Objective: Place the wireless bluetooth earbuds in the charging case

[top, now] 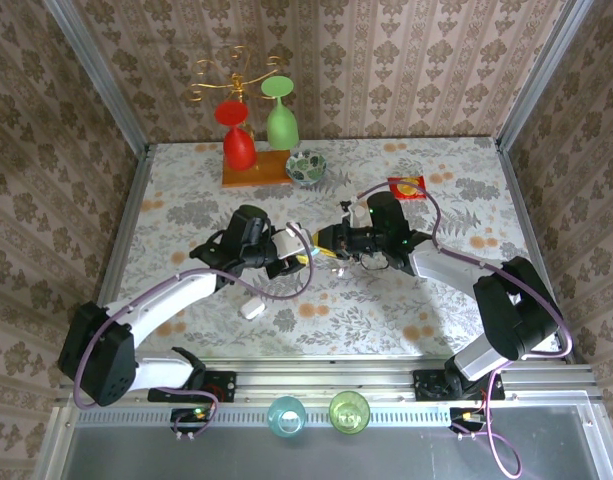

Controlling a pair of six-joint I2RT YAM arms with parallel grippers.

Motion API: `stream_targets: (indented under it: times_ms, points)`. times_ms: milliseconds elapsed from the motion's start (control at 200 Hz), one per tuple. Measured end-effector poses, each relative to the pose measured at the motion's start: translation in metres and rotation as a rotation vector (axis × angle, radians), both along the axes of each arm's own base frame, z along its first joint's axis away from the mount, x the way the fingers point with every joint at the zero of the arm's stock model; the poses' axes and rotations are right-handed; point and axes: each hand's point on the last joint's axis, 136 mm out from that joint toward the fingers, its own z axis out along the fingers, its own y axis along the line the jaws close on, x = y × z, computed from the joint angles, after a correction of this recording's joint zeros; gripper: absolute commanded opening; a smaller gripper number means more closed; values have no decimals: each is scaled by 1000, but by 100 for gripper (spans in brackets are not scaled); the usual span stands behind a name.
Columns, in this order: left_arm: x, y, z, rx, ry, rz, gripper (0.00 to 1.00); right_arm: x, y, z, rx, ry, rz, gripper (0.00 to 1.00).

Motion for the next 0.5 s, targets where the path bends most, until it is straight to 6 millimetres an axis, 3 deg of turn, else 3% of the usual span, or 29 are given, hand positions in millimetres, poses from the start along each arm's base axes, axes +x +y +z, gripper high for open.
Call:
stream_targets:
  times_ms: [105, 230, 325, 500]
  points:
    - [-1, 4, 7, -86, -9, 12, 74, 5, -1, 10, 42, 4, -20, 12]
    - [5, 24, 17, -242, -1, 72, 83, 9, -2, 32, 126, -8, -30, 11]
    - [4, 31, 31, -368, -24, 79, 87, 10, -2, 51, 209, -8, -32, 9]
    - [-7, 27, 69, -564, -91, 19, 90, 13, 1, 95, 405, -13, -26, 7]
